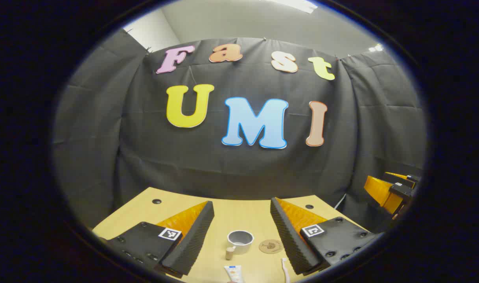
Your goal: Put the toothbrush and toothpaste on the desktop into the cup, then pick up the cup and place it on the coaster on the desktop.
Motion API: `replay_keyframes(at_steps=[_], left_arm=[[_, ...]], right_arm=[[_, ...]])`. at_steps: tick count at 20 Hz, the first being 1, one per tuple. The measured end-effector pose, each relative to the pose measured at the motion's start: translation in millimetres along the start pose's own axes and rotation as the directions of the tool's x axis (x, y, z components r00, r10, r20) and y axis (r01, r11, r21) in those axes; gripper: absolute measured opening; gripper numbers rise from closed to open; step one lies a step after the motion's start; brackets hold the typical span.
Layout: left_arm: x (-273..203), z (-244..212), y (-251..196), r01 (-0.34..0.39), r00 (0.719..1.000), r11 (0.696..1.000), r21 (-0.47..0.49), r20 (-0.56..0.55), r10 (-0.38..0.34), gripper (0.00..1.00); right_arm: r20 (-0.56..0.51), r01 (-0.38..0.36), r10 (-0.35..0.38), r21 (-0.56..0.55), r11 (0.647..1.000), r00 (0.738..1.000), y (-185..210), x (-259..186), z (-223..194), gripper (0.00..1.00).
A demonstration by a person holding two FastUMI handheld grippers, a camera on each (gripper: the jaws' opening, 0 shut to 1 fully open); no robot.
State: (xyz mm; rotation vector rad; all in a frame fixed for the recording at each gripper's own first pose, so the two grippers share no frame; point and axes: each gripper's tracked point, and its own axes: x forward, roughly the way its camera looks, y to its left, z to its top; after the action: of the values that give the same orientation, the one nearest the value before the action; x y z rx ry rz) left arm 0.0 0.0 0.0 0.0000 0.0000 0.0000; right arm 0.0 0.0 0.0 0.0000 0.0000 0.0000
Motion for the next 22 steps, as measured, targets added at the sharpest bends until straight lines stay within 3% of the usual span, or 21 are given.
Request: replay_keyframes(at_steps=[5, 10, 15, 16, 18, 22], left_arm=[[3.7, 14.9, 8.1, -0.033, 0.999, 0.999, 0.003, 0.031, 0.033, 0.99], [8.4, 22.9, -1.1, -0.027, 0.999, 0.998, 0.052, 0.040, 0.025, 0.95], [7.2, 18.8, -14.1, -0.016, 1.000, 0.998, 0.063, 0.026, 0.014, 0.99], [6.7, 16.5, -15.7, -0.014, 1.000, 0.998, 0.068, 0.022, 0.012, 0.92], [8.4, 10.3, -21.6, -0.005, 1.000, 0.997, 0.078, 0.003, 0.005, 0.99], [13.5, -12.0, -30.2, 0.013, 0.998, 0.996, 0.085, -0.055, -0.009, 0.99]], right_arm=[[-0.004, -0.062, 0.062, -0.001, 0.998, 0.998, 15.3, 9.9, 4.1, 0.91], [-0.029, -0.109, 0.109, -0.010, 0.994, 0.994, 24.2, 14.5, 2.6, 0.91], [-0.039, -0.127, 0.126, -0.015, 0.992, 0.991, 24.3, 17.2, 0.3, 0.91], [-0.044, -0.134, 0.133, -0.018, 0.991, 0.990, 25.3, 16.9, -1.8, 0.91], [-0.062, -0.148, 0.146, -0.028, 0.989, 0.987, 27.3, 16.9, -6.5, 0.91], [-0.114, -0.188, 0.183, -0.027, 0.982, 0.976, 36.2, 18.6, -23.1, 0.91]])
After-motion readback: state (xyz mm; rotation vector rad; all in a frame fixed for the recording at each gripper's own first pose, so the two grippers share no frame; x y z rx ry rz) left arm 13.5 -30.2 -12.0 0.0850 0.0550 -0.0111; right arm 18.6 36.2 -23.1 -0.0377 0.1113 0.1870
